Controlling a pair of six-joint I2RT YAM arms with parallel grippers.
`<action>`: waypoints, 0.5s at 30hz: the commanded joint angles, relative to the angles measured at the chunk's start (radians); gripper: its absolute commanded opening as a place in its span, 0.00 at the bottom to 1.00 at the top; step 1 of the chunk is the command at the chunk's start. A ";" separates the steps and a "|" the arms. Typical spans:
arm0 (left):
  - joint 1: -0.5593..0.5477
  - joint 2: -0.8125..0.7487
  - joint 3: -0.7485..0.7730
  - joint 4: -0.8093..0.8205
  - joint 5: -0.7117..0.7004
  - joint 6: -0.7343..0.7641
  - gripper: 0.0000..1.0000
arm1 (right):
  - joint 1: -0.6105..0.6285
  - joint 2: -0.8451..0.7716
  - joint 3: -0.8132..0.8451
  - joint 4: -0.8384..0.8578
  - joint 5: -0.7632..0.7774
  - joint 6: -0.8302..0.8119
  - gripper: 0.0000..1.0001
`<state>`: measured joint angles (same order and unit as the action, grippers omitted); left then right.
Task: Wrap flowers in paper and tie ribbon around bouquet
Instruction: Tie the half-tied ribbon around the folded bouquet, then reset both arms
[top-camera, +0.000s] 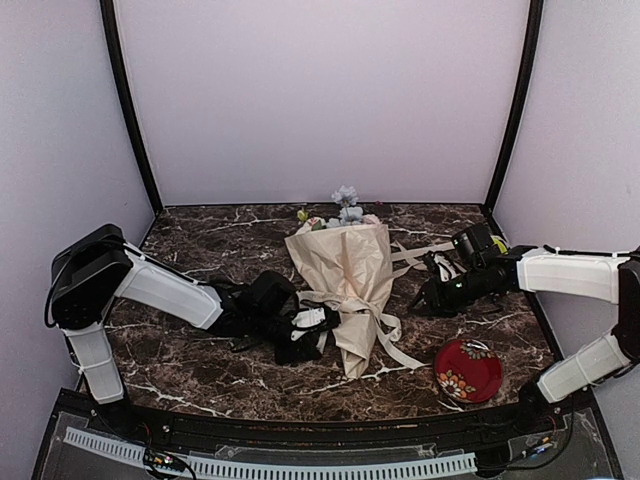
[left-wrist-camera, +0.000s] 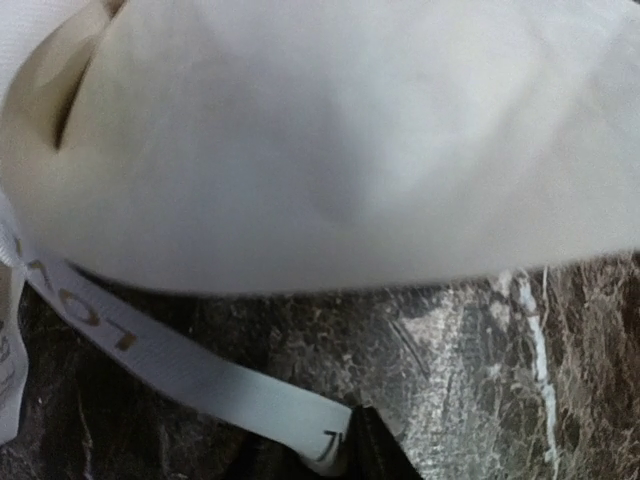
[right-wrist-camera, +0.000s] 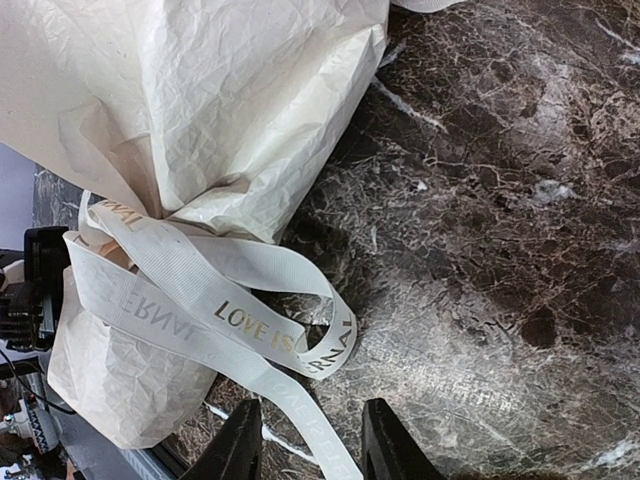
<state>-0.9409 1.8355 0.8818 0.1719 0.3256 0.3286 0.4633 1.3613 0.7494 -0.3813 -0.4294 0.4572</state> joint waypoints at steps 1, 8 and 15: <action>-0.003 -0.057 -0.041 -0.056 0.010 0.008 0.38 | -0.005 -0.016 0.012 -0.007 0.016 -0.011 0.35; 0.001 -0.176 -0.087 -0.195 0.026 0.110 0.64 | -0.005 0.021 0.035 -0.029 0.044 -0.019 0.36; 0.174 -0.276 -0.124 -0.055 -0.143 -0.042 0.66 | -0.091 0.034 0.084 0.021 0.079 -0.045 0.42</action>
<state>-0.8864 1.6379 0.7799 0.0399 0.2802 0.3893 0.4465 1.4044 0.7952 -0.4141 -0.3943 0.4385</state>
